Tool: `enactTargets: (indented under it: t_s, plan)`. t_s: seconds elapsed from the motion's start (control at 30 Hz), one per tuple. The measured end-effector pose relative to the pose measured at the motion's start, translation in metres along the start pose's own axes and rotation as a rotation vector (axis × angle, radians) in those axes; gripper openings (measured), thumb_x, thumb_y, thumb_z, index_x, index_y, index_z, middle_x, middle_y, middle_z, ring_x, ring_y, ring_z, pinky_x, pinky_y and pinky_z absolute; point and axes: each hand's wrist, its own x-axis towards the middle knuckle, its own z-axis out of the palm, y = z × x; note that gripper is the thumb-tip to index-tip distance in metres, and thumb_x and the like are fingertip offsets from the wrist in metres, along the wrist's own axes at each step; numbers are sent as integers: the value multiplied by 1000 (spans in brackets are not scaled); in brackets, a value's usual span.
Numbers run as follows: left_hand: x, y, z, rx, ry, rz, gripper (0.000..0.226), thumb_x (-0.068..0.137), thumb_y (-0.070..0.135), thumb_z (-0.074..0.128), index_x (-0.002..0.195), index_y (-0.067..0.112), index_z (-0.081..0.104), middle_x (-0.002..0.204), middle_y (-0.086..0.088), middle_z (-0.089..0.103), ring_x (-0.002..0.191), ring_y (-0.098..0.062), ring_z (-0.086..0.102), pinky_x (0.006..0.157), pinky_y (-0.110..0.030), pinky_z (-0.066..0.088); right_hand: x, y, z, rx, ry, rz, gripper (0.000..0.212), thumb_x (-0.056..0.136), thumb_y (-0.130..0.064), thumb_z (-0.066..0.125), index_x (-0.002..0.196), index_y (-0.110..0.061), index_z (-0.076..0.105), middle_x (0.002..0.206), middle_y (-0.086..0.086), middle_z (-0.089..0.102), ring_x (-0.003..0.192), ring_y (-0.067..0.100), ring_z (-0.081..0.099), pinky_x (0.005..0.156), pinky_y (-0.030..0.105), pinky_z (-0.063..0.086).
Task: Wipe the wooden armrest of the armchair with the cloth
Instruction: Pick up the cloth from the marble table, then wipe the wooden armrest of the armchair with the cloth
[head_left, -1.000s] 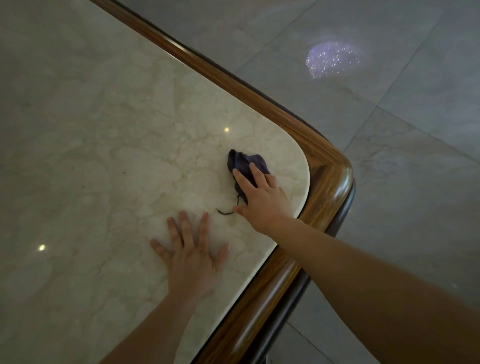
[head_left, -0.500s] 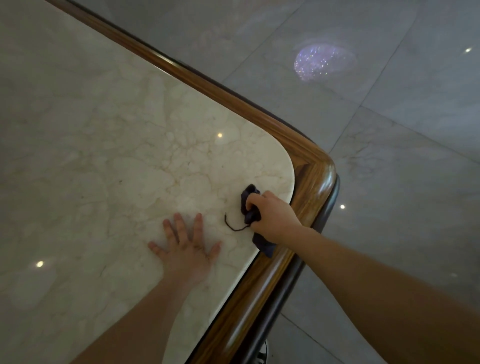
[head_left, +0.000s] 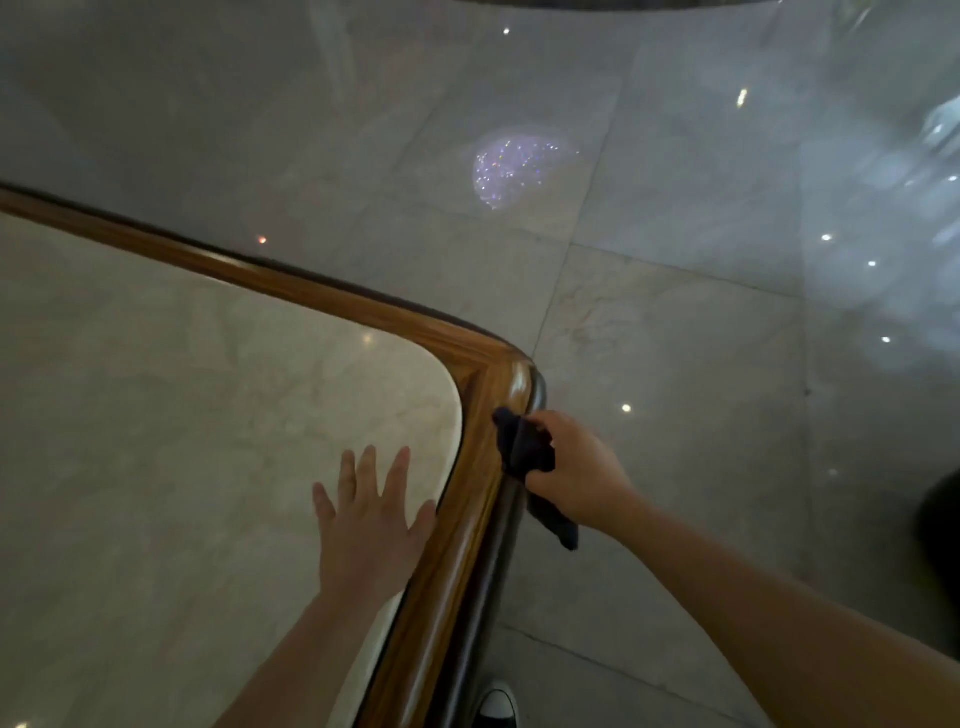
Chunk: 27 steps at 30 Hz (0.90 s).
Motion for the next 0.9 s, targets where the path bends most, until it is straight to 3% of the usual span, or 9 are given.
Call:
enactTargets:
  t_s: [0.07, 0.13, 0.23, 0.33, 0.43, 0.6, 0.73, 0.9]
  plan:
    - [0, 31, -21, -3, -4, 78, 78, 87, 71, 3, 157, 36, 7, 166, -8, 12, 152, -33, -2, 118, -62, 8, -20, 10, -24, 19, 37, 30, 25, 69, -18, 67, 86, -34, 59, 86, -12, 63, 77, 7, 62, 70, 39, 57]
    - [0, 61, -37, -9, -1, 150, 81, 84, 72, 0, 157, 36, 6, 166, -8, 10, 152, -34, -3, 118, -63, 7, -40, 24, -45, 8, 60, 59, 24, 72, -20, 69, 87, -35, 59, 87, -12, 63, 75, 4, 62, 67, 34, 57]
    - [-1, 109, -50, 9, 10, 265, 76, 90, 70, 9, 157, 33, 7, 166, -9, 9, 152, -35, -2, 118, -64, 8, -76, 55, -73, -24, 99, 101, 26, 79, -24, 68, 99, -34, 55, 102, -8, 59, 85, 13, 60, 69, 29, 48]
    - [-5, 160, -57, -3, 21, 378, 72, 95, 64, 28, 157, 31, 11, 166, -10, 10, 152, -33, 0, 118, -62, 10, -118, 91, -94, -1, 174, 176, 27, 82, -22, 67, 100, -35, 52, 103, -8, 57, 84, 12, 58, 66, 24, 43]
    - [-17, 214, -58, 57, -13, 490, 74, 94, 64, 30, 157, 29, 15, 165, -12, 12, 152, -33, 0, 119, -59, 13, -167, 125, -114, 19, 228, 267, 24, 83, -20, 66, 101, -31, 54, 101, -10, 55, 83, 9, 57, 66, 23, 44]
    - [-49, 313, -47, 126, -73, 630, 76, 91, 68, 23, 157, 31, 14, 165, -12, 13, 152, -35, 4, 118, -60, 13, -250, 183, -156, 2, 340, 365, 20, 84, -26, 65, 101, -31, 54, 100, -12, 52, 83, 7, 54, 70, 22, 47]
    - [-80, 402, -36, 148, -98, 733, 93, 73, 71, -4, 157, 33, 12, 166, -11, 8, 152, -33, -3, 116, -59, 13, -313, 231, -200, 45, 457, 454, 25, 83, -26, 66, 96, -39, 50, 98, -18, 49, 85, 5, 53, 72, 23, 47]
    - [-119, 511, -19, 173, -109, 828, 76, 89, 70, 15, 156, 35, 4, 167, -7, -1, 151, -29, -12, 118, -60, 7, -379, 293, -254, 77, 593, 522, 31, 83, -27, 66, 100, -46, 49, 104, -21, 49, 91, 0, 52, 74, 17, 40]
